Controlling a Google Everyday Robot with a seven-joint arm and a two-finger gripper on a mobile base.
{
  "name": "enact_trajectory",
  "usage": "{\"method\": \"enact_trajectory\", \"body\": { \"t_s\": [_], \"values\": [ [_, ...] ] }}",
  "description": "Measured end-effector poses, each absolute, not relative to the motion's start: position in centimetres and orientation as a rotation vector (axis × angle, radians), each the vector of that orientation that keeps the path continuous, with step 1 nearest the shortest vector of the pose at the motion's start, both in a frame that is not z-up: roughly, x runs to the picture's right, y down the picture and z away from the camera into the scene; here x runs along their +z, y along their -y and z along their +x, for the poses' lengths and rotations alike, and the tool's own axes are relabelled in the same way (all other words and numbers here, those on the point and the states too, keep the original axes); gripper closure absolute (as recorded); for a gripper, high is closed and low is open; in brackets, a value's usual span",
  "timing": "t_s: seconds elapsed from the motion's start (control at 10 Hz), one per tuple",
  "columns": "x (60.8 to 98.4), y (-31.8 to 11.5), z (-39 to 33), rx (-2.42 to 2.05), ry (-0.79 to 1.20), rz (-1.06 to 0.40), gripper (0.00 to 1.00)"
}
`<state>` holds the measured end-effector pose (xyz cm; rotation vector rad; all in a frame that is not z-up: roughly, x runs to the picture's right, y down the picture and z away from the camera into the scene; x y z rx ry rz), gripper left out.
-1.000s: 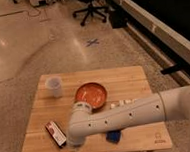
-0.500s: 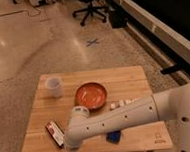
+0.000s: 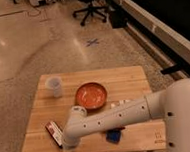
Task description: Push the eraser across the table
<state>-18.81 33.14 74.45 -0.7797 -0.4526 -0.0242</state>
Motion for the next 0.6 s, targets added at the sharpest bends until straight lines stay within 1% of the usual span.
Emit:
{"method": "enact_trajectory", "body": {
  "t_s": [0.6],
  "values": [
    [77.7, -29.3, -22.3, -0.05, 0.521, -0.735, 1.0]
  ]
}}
